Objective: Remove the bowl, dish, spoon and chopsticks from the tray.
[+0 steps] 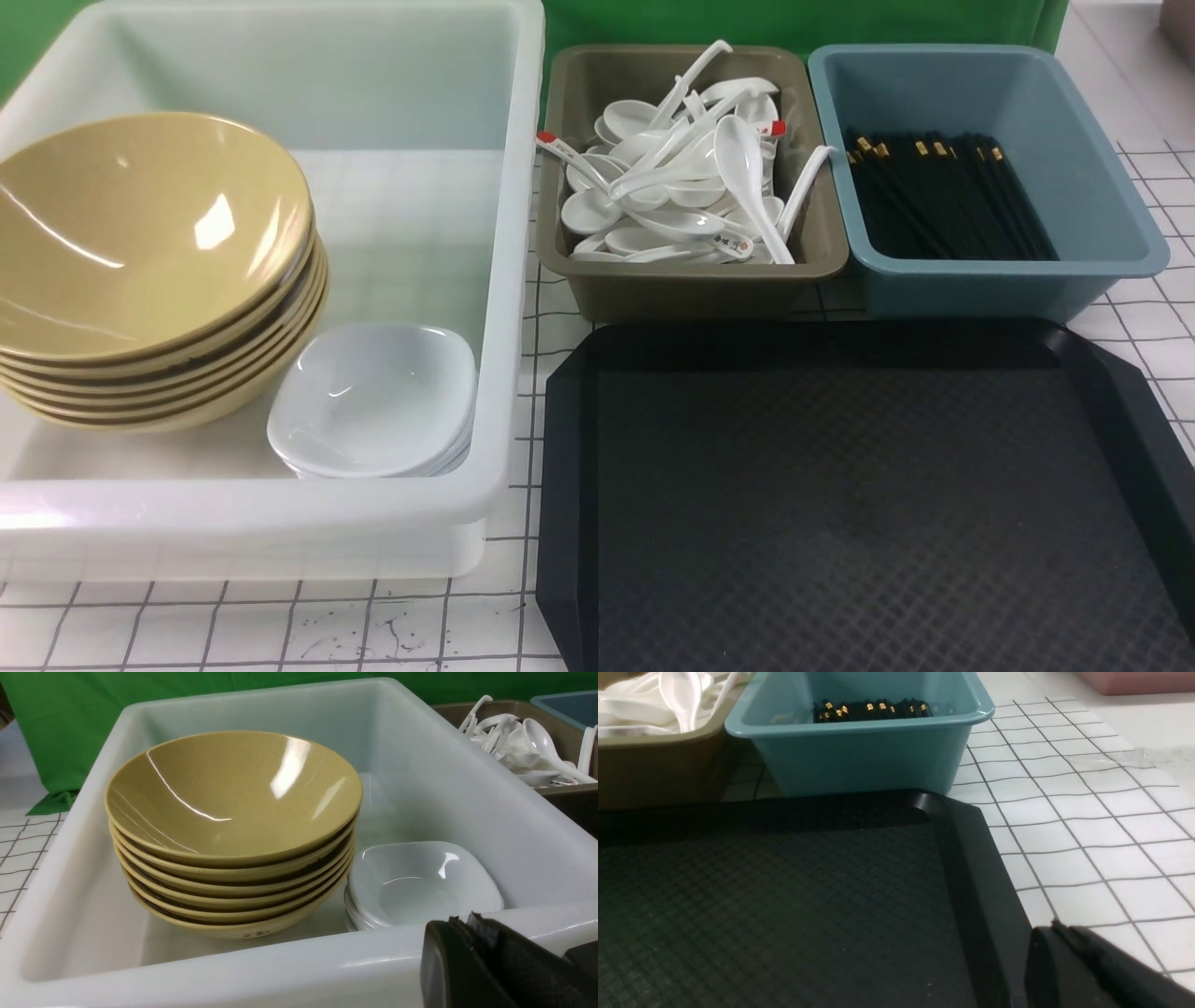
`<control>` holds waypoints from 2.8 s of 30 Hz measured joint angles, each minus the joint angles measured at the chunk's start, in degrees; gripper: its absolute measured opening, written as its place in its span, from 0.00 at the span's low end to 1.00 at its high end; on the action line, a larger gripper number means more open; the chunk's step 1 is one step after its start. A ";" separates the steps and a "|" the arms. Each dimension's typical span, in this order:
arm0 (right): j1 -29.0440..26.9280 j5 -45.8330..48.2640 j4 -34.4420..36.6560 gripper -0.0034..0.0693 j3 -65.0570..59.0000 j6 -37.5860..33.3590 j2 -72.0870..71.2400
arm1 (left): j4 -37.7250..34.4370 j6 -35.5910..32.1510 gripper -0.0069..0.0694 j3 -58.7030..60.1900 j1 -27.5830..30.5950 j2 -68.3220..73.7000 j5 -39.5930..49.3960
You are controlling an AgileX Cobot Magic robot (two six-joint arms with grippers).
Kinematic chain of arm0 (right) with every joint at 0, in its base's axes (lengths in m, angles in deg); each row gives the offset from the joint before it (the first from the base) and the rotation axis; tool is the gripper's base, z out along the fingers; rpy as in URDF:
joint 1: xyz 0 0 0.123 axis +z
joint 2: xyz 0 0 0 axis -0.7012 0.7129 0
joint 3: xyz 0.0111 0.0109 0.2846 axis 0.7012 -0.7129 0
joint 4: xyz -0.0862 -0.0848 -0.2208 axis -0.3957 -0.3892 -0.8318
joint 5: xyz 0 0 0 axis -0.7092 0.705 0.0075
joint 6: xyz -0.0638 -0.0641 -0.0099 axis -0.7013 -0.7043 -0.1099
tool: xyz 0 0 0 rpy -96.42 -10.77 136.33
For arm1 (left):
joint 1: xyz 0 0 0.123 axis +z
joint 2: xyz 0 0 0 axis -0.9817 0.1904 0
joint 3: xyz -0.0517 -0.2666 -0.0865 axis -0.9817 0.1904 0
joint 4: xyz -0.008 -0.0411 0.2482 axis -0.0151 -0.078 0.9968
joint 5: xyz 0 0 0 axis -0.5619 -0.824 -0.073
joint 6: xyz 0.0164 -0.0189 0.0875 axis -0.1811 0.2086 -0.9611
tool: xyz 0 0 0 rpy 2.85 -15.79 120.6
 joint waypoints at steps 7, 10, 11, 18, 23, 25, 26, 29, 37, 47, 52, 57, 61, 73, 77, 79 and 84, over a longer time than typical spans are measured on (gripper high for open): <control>0.00 0.00 0.00 0.10 0.00 0.00 0.00 | -0.39 0.00 0.07 0.33 0.00 0.00 -0.44; 0.00 0.00 0.00 0.10 0.00 0.00 0.00 | -2.55 0.00 0.07 5.52 0.86 0.00 -7.63; 0.00 0.00 0.00 0.10 0.00 0.00 0.00 | -3.18 0.00 0.07 8.10 1.62 0.00 -12.10; 0.00 0.00 0.00 0.11 0.00 0.00 0.00 | -8.02 1.57 0.07 24.53 7.30 0.00 -36.68; 0.00 0.00 0.00 0.11 0.00 0.00 -0.02 | -4.98 2.37 0.07 25.72 8.67 0.00 -29.93; 0.00 0.00 0.00 0.11 0.00 0.00 -0.02 | -4.63 2.19 0.07 25.72 8.67 0.00 -26.00; 0.00 0.00 0.00 0.11 0.00 0.00 -0.02 | -4.63 2.08 0.07 25.72 8.67 0.00 -24.42; 0.00 0.00 0.00 0.11 0.00 0.00 -0.02 | -4.49 2.08 0.07 25.72 8.67 0.00 -24.03; 0.00 0.03 0.00 0.11 0.00 0.00 -0.02 | -4.44 2.08 0.07 25.72 8.67 0.00 -24.03; 0.00 0.03 0.00 0.12 0.00 0.00 -0.02 | -4.44 2.08 0.07 25.72 8.67 0.00 -24.03; 0.00 0.03 0.00 0.12 0.00 0.00 -0.02 | -4.44 2.08 0.07 25.72 8.67 0.00 -24.03; 0.00 0.03 0.00 0.13 0.00 0.00 -0.02 | -4.44 2.08 0.07 25.72 8.67 0.00 -24.03; 0.00 0.03 0.00 0.14 0.00 0.00 -0.02 | -4.44 2.08 0.07 25.72 8.67 0.00 -24.03; 0.00 0.03 0.00 0.15 0.00 0.00 -0.02 | -4.44 2.08 0.07 25.72 8.67 0.00 -24.03; 0.00 0.03 0.00 0.16 0.00 0.00 -0.02 | -4.39 2.02 0.07 25.72 8.67 0.00 -24.03; 0.00 0.03 0.00 0.16 0.00 0.00 -0.02 | -4.39 1.87 0.07 25.72 8.67 0.00 -24.03; 0.00 0.07 0.00 0.17 0.00 0.00 -0.02 | -4.39 1.87 0.07 25.72 8.67 0.00 -24.03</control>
